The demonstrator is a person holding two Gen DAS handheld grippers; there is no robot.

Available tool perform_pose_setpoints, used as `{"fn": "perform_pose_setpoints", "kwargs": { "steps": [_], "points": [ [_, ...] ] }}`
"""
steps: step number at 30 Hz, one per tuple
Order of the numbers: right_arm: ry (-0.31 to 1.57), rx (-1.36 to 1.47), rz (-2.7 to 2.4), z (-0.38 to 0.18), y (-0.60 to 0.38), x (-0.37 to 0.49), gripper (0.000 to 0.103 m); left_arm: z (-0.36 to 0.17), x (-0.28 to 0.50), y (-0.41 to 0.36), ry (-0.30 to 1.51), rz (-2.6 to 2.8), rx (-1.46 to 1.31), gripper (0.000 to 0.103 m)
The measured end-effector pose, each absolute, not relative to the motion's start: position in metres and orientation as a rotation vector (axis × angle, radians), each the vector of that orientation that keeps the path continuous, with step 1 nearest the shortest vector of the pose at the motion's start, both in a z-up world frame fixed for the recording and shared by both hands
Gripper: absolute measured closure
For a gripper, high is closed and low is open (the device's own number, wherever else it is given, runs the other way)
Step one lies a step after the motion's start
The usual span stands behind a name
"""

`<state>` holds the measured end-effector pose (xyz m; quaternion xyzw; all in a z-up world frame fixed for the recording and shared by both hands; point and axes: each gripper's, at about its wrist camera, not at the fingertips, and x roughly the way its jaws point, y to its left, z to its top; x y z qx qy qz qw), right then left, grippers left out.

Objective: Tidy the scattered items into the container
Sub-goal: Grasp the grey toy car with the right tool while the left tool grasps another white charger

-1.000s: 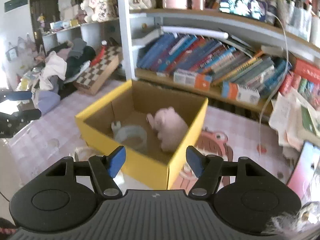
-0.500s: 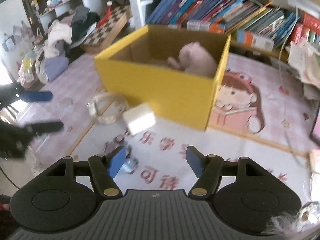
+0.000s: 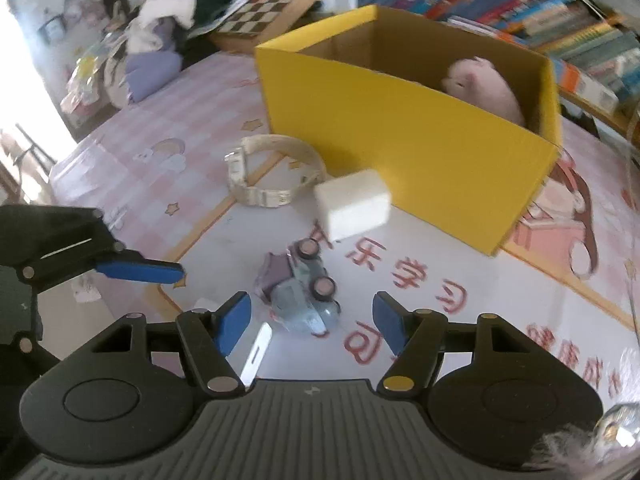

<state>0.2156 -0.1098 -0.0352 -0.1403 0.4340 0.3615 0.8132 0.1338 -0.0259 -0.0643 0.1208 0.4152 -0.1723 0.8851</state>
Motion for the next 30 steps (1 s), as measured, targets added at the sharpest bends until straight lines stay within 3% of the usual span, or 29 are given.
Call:
{"fn": "perform_pose_setpoints", "kwargs": {
  "steps": [13,19,30],
  "points": [
    [0.946,-0.382,0.819,-0.052,-0.080,0.232,0.039,-0.080,0.145,-0.037,0.879,-0.385,0.318,0.034],
    [0.971,-0.414,0.832,-0.059,-0.076,0.232,0.057,-0.084,0.146,-0.033,0.900,-0.393,0.301,0.035],
    [0.930,-0.387,0.823,-0.050,-0.090,0.228,0.058,-0.080,0.148,-0.034,0.900,-0.390,0.285,0.054]
  ]
}}
